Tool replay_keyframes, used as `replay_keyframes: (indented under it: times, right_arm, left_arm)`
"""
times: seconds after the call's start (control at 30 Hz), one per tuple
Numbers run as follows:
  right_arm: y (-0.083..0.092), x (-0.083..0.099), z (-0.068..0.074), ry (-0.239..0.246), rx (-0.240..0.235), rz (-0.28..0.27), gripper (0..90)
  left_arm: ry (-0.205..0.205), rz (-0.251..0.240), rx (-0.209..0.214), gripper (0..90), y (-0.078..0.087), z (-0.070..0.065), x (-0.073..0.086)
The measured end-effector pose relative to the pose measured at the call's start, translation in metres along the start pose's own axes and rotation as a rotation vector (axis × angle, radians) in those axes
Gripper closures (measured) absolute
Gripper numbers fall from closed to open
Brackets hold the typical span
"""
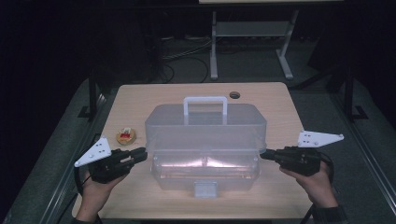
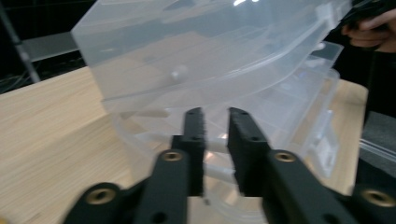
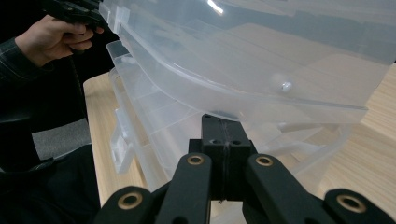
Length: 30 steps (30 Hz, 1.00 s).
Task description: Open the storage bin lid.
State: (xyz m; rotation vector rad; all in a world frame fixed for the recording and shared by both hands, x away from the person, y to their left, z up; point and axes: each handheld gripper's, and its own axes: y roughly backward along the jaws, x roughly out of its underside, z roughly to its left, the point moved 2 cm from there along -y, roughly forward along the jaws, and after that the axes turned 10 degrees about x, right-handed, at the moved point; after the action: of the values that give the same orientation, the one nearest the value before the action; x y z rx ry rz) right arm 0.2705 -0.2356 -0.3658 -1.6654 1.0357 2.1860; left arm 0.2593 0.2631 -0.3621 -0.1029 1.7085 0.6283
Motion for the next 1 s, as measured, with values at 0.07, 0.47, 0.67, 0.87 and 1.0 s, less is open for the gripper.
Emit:
replay_keyframes:
  times: [0.07,0.47,0.67,0.87,1.0]
  right_arm:
    - [0.000,0.000,0.000,0.002,0.001,-0.001,90.0]
    - [-0.001,-0.001,-0.001,0.000,0.003,0.000,90.0]
    - [-0.001,-0.002,-0.002,-0.001,0.004,0.000,90.0]
    - [-0.002,-0.004,-0.003,0.002,0.004,-0.002,90.0]
    - [-0.002,-0.006,-0.003,0.007,0.000,-0.004,90.0]
  left_arm:
    - [-0.004,0.002,-0.021,64.7,-0.003,0.000,0.000]
    - [-0.047,0.012,-0.055,46.5,-0.019,0.001,-0.010]
    - [-0.054,0.015,-0.065,44.5,-0.025,0.004,-0.013]
    - [-0.054,0.016,-0.079,43.7,-0.029,0.006,-0.013]
    - [-0.055,0.013,-0.085,43.3,-0.030,0.007,-0.015]
